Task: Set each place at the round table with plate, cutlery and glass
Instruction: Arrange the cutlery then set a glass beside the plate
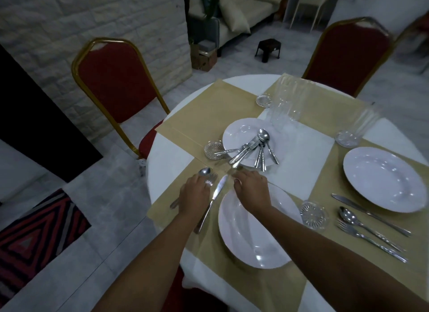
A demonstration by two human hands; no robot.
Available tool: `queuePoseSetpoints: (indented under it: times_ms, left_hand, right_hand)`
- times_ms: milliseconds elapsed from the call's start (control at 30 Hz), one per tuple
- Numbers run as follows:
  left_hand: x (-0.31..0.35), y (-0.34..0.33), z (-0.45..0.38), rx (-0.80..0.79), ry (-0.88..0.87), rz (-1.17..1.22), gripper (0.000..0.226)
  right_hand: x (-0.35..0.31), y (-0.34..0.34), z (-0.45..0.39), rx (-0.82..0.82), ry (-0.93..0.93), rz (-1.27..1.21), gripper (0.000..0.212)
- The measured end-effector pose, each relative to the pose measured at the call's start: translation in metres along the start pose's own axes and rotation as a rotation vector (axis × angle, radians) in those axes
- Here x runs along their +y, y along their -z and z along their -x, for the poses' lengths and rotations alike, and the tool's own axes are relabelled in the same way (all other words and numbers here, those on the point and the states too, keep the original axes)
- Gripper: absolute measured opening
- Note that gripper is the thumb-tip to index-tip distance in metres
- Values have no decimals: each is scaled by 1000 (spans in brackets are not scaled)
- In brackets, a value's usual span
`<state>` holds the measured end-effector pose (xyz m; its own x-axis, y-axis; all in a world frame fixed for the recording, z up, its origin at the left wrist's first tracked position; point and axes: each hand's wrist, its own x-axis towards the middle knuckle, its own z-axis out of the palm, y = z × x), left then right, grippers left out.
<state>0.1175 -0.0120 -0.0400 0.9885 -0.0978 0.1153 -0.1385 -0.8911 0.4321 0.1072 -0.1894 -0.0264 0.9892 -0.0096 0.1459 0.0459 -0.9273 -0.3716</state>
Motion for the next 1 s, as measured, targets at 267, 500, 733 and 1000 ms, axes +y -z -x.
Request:
queuePoseSetpoints:
  times_ms: [267,500,733,1000]
  left_hand:
    - [92,-32,-25,-45,-282,50,32]
    - [192,-71,-46,-191,-361,114,48]
    - [252,-140,-77,-380,-270,-37,56]
    - [258,-177,-94,-460,-183,-141,64]
  right_hand:
    - [107,70,8,160,-379,-30,32]
    - [211,136,-30,231,-692,-241,63]
    - [287,173,-88,320,-860,-436,89]
    - [293,146,-120,266,-1028,-519,75]
